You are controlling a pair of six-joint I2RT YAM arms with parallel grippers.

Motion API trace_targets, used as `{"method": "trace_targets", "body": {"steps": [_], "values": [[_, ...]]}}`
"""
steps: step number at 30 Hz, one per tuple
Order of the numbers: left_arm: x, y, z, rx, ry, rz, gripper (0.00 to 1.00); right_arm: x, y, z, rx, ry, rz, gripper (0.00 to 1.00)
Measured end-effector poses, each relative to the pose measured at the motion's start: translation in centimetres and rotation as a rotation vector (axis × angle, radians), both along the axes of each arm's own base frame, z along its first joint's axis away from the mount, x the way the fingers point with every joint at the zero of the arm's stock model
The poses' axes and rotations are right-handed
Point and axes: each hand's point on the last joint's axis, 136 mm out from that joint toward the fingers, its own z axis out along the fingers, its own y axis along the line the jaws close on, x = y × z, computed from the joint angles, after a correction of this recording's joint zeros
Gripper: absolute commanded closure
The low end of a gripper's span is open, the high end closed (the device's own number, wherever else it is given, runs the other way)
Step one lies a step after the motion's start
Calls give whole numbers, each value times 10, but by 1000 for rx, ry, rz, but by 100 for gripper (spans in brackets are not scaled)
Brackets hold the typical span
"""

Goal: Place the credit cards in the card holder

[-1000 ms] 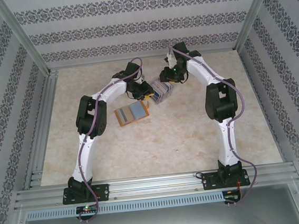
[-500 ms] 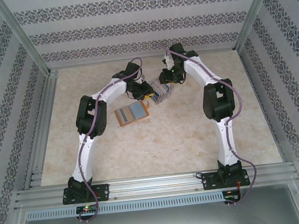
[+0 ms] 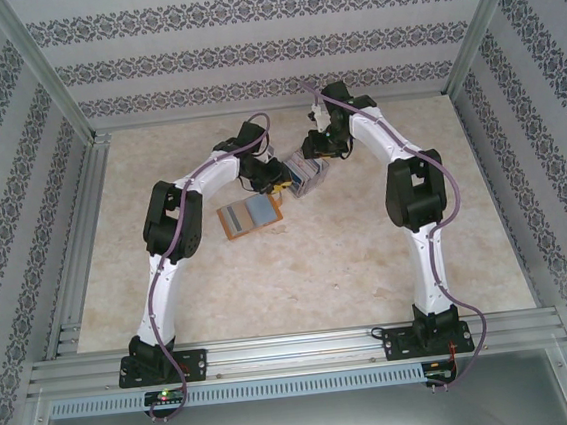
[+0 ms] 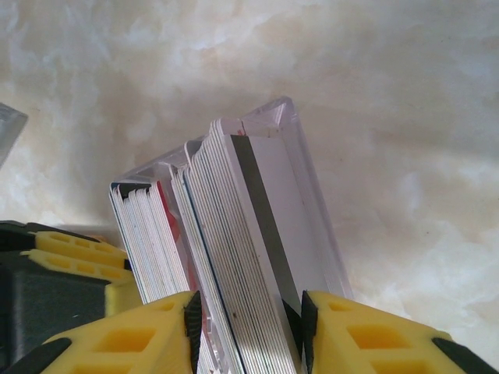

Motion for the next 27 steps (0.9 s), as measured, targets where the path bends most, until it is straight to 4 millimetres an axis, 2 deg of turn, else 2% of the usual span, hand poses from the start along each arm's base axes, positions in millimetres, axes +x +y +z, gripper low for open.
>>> {"method": "trace_targets", "body": {"steps": [7,17,27], "values": [[-1,1,-2,2,5,0,76,-1,0,10,4,-16,0,66],[-1,1,-2,3,6,0,76,0,-5,9,-22,-21,-7,85],[-1,2,1,11,9,4,76,2,-12,7,-44,-25,-18,94]]}}
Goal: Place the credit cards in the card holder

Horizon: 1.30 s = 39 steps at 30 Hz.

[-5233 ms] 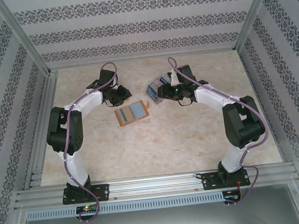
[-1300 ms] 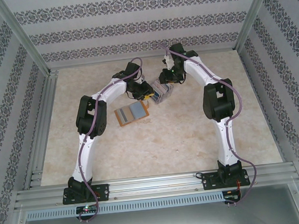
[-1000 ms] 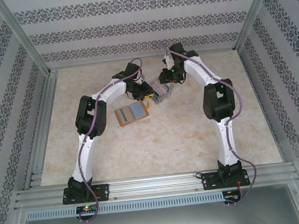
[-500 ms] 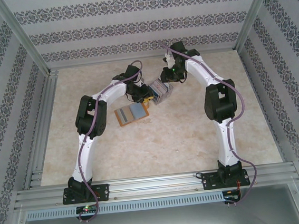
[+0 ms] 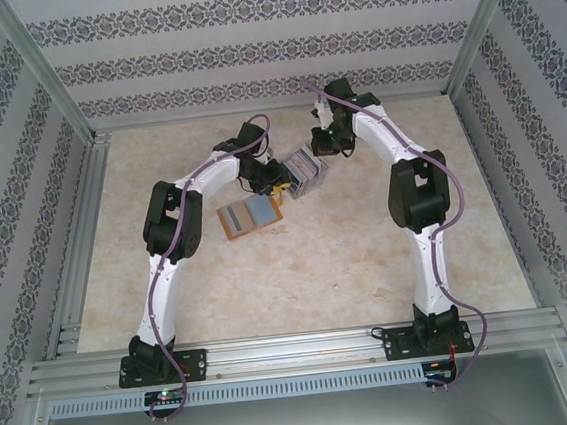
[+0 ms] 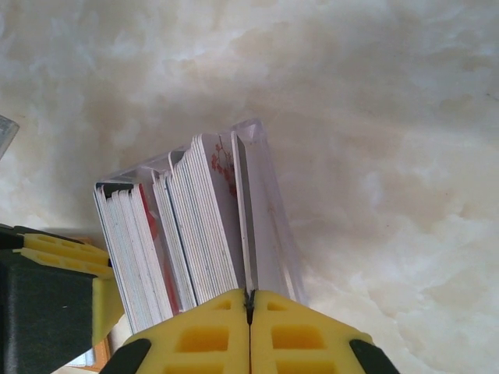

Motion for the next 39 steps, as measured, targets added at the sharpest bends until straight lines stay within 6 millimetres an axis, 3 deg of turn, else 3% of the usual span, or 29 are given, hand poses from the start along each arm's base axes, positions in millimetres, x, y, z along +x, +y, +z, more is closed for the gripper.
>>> {"method": "trace_targets", "body": {"steps": [7,16,24,32,39], "values": [[3,-1,6,-3,-10,0,76,-2,-4,14,3,-22,-7,96],[4,-1,8,-1,-15,2,76,-12,-7,67,23,-115,-8,97],[-1,9,33,20,-74,23,76,-31,-13,106,26,-187,-14,96],[-15,39,58,47,-159,84,75,-67,0,144,43,-251,29,95],[-40,88,54,105,-179,181,75,-108,17,131,116,-182,55,94]]}}
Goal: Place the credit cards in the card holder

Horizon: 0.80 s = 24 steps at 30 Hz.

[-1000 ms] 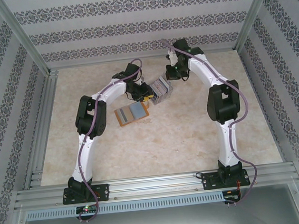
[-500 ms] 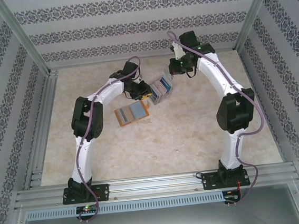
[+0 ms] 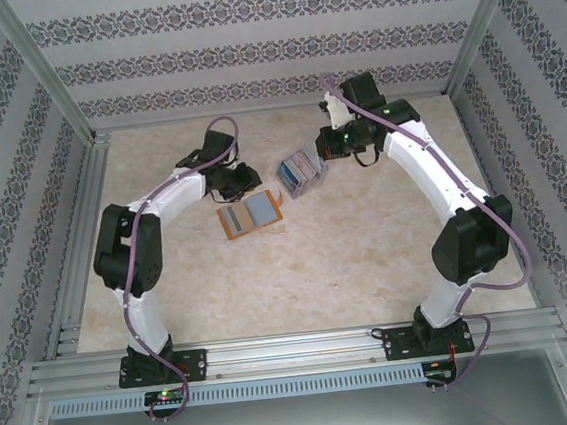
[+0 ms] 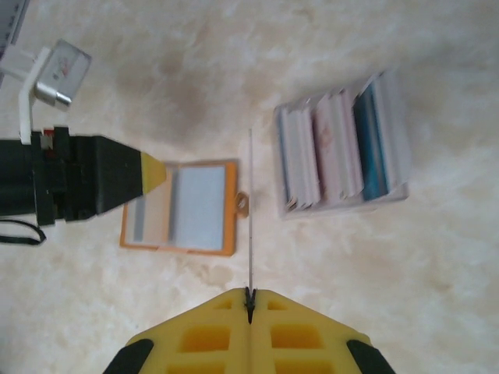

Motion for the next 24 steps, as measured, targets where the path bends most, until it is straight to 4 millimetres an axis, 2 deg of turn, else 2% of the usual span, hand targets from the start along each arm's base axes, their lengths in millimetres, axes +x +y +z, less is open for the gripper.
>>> {"method": "trace_targets", "body": {"steps": [6,11,18,24], "values": [[-20,36,-12,38,25,71,74,-26,29,-29,136,89,9,94],[-30,58,-15,30,35,119,74,-37,57,-58,243,156,-4,94],[-43,87,-36,6,99,203,74,-39,96,-91,399,175,-36,95],[-47,93,-33,-10,103,216,74,-35,119,-130,479,213,-60,95]]}}
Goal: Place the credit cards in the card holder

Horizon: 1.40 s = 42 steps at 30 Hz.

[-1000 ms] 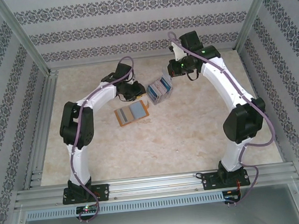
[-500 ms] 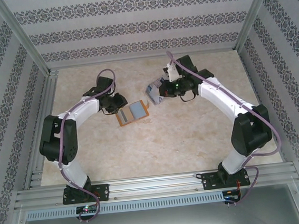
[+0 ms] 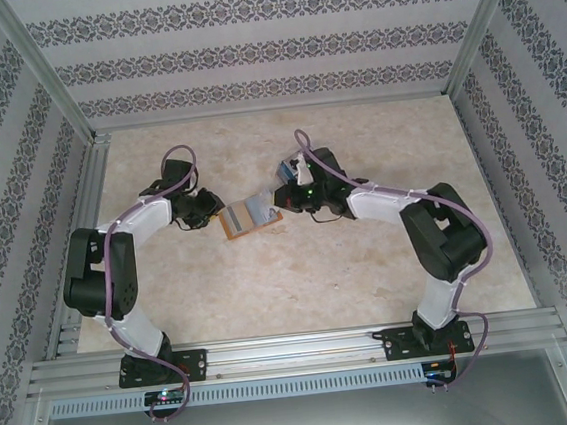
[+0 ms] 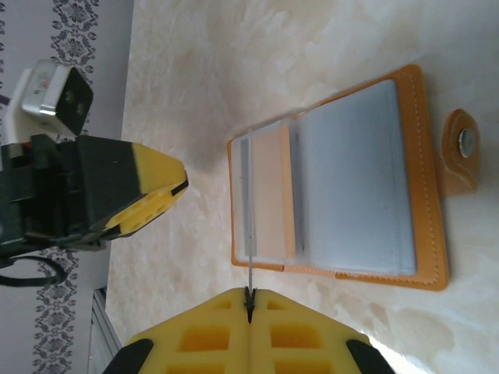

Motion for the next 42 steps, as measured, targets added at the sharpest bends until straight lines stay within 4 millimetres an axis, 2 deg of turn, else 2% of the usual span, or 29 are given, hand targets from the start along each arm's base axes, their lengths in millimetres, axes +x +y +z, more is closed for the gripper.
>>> {"method": "trace_targets", "body": {"steps": [3,11,19,35,42], "values": [[1,5,3,-5,-5,11,74,1,7,-8,27,-3,-2,95],[-3,7,-1,-8,6,14,74,4,22,-14,68,-49,33,95],[-12,5,-12,-20,29,11,74,1,24,-38,48,-24,59,95],[-14,1,-21,-32,46,2,74,2,25,-46,48,-20,61,95],[-16,-6,-29,-34,66,-21,73,4,25,-59,38,5,60,94]]}}
